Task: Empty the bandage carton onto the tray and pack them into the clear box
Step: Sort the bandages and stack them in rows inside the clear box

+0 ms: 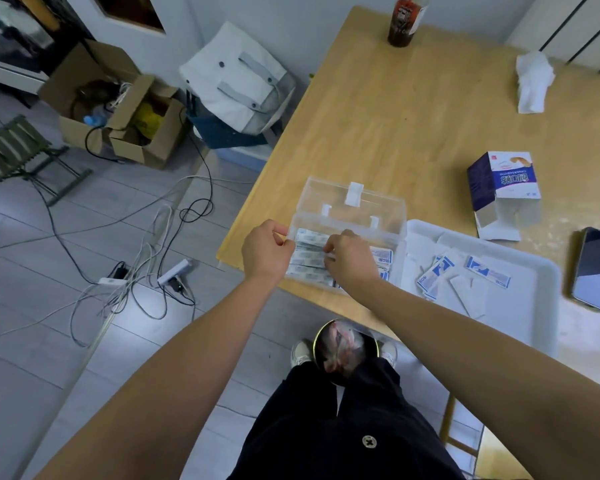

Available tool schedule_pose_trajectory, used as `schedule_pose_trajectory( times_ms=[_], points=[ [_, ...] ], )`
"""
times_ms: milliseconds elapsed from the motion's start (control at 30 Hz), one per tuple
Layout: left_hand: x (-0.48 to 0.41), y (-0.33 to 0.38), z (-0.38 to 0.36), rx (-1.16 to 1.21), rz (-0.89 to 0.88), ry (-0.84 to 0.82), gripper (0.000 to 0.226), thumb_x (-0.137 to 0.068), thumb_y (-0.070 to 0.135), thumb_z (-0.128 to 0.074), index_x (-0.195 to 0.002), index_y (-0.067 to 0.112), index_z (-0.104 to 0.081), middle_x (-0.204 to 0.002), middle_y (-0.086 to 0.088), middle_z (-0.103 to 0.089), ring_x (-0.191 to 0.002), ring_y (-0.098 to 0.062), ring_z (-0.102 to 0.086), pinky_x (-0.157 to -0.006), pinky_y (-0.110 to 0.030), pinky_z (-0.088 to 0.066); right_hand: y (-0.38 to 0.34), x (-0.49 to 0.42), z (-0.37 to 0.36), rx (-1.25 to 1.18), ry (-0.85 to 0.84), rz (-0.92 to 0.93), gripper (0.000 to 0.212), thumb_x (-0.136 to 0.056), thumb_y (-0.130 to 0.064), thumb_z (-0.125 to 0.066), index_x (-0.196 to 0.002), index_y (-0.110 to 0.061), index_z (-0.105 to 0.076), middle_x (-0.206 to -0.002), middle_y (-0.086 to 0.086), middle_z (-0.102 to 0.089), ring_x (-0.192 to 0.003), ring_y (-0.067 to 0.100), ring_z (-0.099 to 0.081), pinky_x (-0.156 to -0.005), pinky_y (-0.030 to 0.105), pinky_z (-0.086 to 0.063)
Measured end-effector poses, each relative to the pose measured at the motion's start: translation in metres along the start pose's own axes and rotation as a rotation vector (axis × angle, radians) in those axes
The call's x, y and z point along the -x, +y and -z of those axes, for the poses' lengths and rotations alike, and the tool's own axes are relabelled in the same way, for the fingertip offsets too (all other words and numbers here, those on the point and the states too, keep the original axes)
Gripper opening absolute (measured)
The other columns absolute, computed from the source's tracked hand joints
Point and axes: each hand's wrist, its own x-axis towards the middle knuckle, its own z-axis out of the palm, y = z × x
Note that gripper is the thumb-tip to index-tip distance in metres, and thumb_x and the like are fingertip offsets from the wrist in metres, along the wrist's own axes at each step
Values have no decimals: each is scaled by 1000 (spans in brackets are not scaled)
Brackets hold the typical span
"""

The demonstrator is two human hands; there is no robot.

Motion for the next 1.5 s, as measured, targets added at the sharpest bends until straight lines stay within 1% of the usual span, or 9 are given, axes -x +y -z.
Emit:
schedule_pose_trajectory(
  times_ms=[233, 433, 533, 700, 833, 933, 1033, 1200, 1500],
  points=[
    [0, 1, 3, -18, 7, -26, 22, -86, 15, -64, -108, 15, -63, -86, 3, -60, -76, -13, -54, -67, -23, -38, -7, -1, 6, 216, -22, 95, 22, -90, -13, -55, -111, -11, -60, -107, 9, -59, -91, 30, -59, -70, 34, -47],
    [13, 13, -2, -134, -54, 121, 30, -89, 22, -59, -117, 16, -51, -115, -6, -51, -73, -16, -48, -64, -30, -39, 9, 11, 33, -258, -15, 196, 13, -90, -15, -59, -98, -16, -68, -73, -2, -55, -65, 11, -50, -62, 26, -39],
    [26, 47, -21, -105, -255, 159, 25, -90, 17, -55, -115, 15, -50, -115, -4, -47, -70, -15, -48, -60, -32, -41, 42, 25, 58, -476, 77, 97, 14, -92, -14, -56, -93, -18, -69, -70, -2, -59, -52, 4, -44, -53, 14, -37],
    [42, 87, -65, 26, -467, -87, 11, -89, 13, -52, -96, 18, -59, -95, 7, -54, -68, -3, -48, -64, -25, -39, 105, 41, 76, -516, 198, -100, 18, -91, -13, -54, -89, -21, -70, -66, -6, -55, -55, 12, -46, -55, 22, -38],
    [61, 108, -105, -7, -478, -417, 14, -90, 13, -50, -91, 19, -63, -74, 7, -59, -59, -10, -51, -58, -27, -41, 154, 62, 79, -429, 229, -277, 18, -89, -12, -54, -88, -19, -70, -72, -2, -62, -59, 14, -51, -55, 26, -39],
    [77, 123, -129, -47, -520, -533, 17, -91, 13, -50, -89, 21, -65, -81, 4, -65, -63, -12, -54, -60, -25, -41, 187, 79, 77, -289, 134, -400, 15, -89, -16, -55, -97, -16, -67, -80, -1, -62, -72, 19, -55, -61, 27, -42],
    [90, 138, -153, -119, -478, -667, 19, -92, 13, -48, -101, 18, -65, -94, 0, -64, -80, -17, -58, -68, -25, -42, 213, 101, 73, -168, 36, -446, 26, -85, -17, -60, -111, -16, -61, -97, 1, -59, -81, 19, -55, -70, 29, -44],
    [95, 135, -187, -426, -420, -694, 36, -91, 16, -54, -126, 14, -47, -123, -11, -48, -106, -28, -56, -86, -31, -40, 227, 121, 61, -138, -47, -329, 49, -83, -27, -69, -125, -14, -46, -119, 6, -47, -96, 24, -57, -80, 37, -49],
    [95, 114, -198, -531, -447, -676, 46, -81, 3, -62, -119, 23, -47, -120, -7, -38, -90, -25, -55, -73, -28, -38, 223, 116, 47, 25, -136, -138, 48, -78, -35, -72, -118, -14, -54, -117, 7, -48, -99, 28, -56, -81, 34, -44]
  ],
)
